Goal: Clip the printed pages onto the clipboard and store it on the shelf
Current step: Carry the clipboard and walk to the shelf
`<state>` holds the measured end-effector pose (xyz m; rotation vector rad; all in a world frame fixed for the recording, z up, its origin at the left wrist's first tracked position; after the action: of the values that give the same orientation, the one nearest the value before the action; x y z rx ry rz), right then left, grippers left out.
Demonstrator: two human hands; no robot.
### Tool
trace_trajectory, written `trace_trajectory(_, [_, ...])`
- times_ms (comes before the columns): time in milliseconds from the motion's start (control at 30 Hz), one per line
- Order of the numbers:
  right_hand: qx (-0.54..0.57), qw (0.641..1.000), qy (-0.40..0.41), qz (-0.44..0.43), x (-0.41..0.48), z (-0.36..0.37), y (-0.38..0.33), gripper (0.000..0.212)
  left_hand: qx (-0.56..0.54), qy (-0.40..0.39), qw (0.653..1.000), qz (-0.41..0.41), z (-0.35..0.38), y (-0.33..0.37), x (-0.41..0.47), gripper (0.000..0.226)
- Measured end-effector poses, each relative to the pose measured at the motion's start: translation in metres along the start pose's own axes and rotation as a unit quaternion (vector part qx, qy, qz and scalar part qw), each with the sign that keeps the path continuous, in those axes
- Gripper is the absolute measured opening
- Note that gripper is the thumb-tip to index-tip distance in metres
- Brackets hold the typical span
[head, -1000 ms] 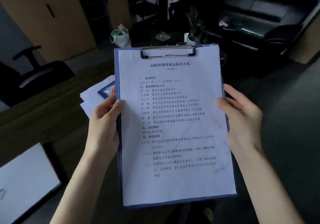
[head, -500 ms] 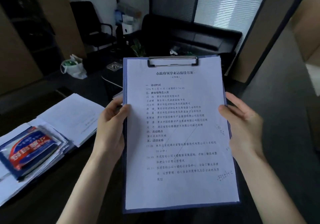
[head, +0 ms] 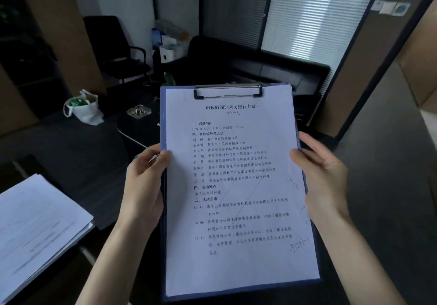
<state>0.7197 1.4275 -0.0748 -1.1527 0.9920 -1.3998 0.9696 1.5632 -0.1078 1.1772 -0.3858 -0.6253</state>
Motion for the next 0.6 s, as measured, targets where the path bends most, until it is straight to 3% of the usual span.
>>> trace_trajectory(300, [-0.002, 0.997, -0.079, 0.011, 0.148, 0.113, 0.023, 0.041, -0.005, 0.058, 0.998, 0.026, 0.039, 0.016, 0.139, 0.028])
trace_trajectory(600, [0.026, 0.973, -0.221, 0.054, 0.241, 0.281, 0.086, 0.036, 0.02, 0.197, 0.976, 0.092, -0.002, 0.031, 0.257, 0.032])
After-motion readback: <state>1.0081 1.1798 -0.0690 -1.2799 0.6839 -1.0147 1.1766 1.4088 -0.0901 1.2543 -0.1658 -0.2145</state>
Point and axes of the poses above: each hand's wrist, its own x-axis towards the middle knuckle, its own z-axis out of the palm, y = z × x, the point moved 7 cm from there along x, towards the middle knuckle, and after that the axes turned 6 degrees about y, right-handed, at the moved point
